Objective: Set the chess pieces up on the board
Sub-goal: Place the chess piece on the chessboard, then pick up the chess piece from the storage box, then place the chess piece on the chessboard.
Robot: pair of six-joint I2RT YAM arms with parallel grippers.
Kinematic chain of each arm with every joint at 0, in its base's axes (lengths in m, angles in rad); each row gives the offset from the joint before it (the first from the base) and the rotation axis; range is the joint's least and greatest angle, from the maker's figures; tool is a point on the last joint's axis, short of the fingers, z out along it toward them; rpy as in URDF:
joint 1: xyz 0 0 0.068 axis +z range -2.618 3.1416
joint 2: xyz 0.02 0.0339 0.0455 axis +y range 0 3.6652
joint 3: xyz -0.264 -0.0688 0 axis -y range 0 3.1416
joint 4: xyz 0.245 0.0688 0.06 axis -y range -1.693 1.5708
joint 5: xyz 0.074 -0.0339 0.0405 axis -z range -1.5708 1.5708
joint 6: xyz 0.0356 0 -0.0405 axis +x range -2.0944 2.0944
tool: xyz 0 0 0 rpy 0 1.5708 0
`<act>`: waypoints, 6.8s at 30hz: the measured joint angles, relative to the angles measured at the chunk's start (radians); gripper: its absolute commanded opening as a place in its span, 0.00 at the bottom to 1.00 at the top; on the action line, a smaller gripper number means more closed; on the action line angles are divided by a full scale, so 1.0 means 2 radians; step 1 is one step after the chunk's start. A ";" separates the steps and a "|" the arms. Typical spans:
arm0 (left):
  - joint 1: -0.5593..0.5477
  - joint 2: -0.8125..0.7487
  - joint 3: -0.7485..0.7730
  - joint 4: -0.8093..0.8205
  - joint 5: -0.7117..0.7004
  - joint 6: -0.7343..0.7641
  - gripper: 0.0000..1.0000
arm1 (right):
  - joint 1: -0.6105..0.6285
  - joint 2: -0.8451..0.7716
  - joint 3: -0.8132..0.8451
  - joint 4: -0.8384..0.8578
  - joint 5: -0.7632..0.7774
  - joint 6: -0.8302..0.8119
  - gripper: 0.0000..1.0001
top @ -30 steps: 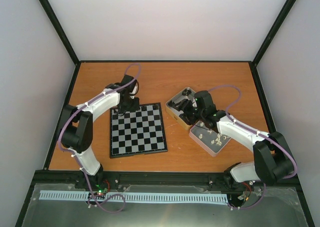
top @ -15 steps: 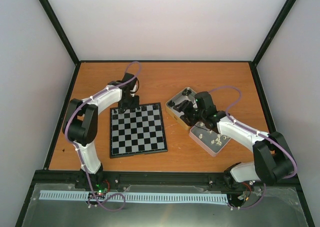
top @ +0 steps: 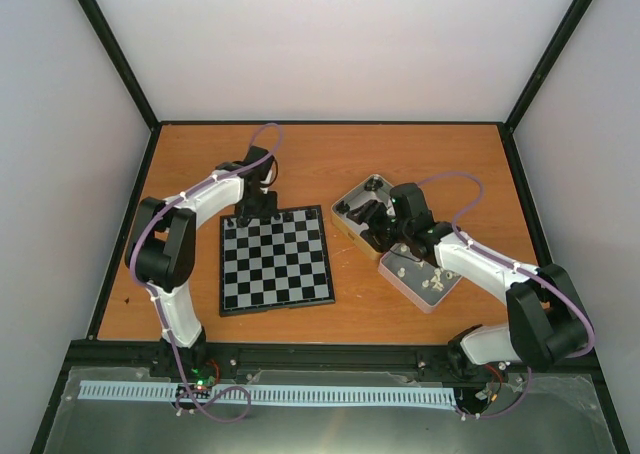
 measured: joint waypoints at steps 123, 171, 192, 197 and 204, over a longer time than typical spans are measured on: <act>-0.091 -0.306 -0.298 0.419 0.275 -0.098 0.58 | 0.023 0.114 0.156 -0.039 0.003 -0.073 0.08; -0.107 -0.240 -0.362 0.581 0.262 -0.216 0.02 | 0.046 0.114 0.095 0.102 -0.062 0.119 0.05; -0.056 -0.220 -0.185 0.157 0.207 -0.060 0.01 | 0.047 0.022 0.078 0.036 0.126 -0.041 0.05; -0.007 -0.185 -0.162 0.023 0.163 -0.012 0.01 | 0.047 -0.031 0.056 0.019 0.179 -0.088 0.05; 0.031 -0.141 -0.112 -0.084 0.089 0.012 0.04 | 0.047 -0.059 0.032 0.008 0.204 -0.121 0.06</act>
